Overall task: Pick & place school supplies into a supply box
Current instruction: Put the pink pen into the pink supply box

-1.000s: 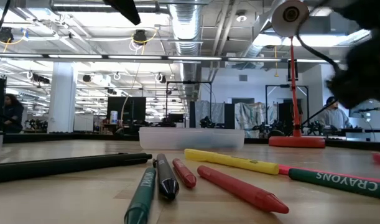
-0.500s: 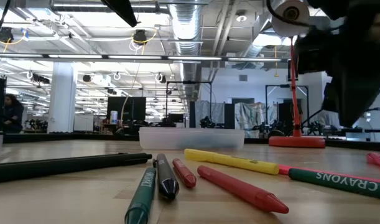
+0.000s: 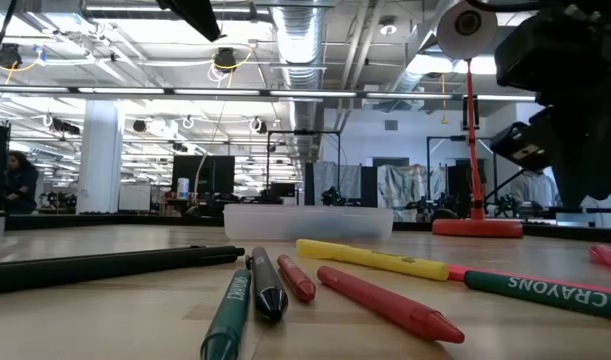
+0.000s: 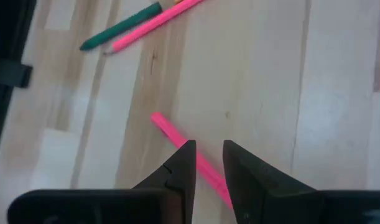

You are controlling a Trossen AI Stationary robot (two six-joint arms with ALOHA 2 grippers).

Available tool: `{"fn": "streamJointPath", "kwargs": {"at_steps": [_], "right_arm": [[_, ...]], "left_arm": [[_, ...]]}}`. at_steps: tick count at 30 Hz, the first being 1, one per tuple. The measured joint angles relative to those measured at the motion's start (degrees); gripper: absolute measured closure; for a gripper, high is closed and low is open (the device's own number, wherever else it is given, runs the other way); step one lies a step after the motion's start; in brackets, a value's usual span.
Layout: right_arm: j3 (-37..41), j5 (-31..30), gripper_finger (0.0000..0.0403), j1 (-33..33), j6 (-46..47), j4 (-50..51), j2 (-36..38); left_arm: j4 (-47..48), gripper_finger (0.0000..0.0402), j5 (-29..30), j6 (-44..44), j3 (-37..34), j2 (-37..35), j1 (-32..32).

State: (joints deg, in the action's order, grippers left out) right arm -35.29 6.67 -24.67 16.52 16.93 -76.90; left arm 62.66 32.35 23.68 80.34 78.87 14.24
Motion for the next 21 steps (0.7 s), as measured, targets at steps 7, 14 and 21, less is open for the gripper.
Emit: {"fn": "streamJointPath", "kwargs": {"at_steps": [7,14,21], "right_arm": [[0.0,0.5,0.0289,-0.4,-7.0,0.6,-2.7],[0.0,-0.3,0.0233,-0.5,-9.0,0.4,-7.7],[-0.4,-1.3,0.0234,-0.5,-7.3,1.6,-10.9]], "left_arm": [[0.0,0.0309,0.0,2.8,0.0,0.0,0.9],[0.0,0.0309,0.0,5.5,0.0,0.0,2.1],[0.0,0.0309,0.1,7.0,0.0,0.0,2.2]]}}
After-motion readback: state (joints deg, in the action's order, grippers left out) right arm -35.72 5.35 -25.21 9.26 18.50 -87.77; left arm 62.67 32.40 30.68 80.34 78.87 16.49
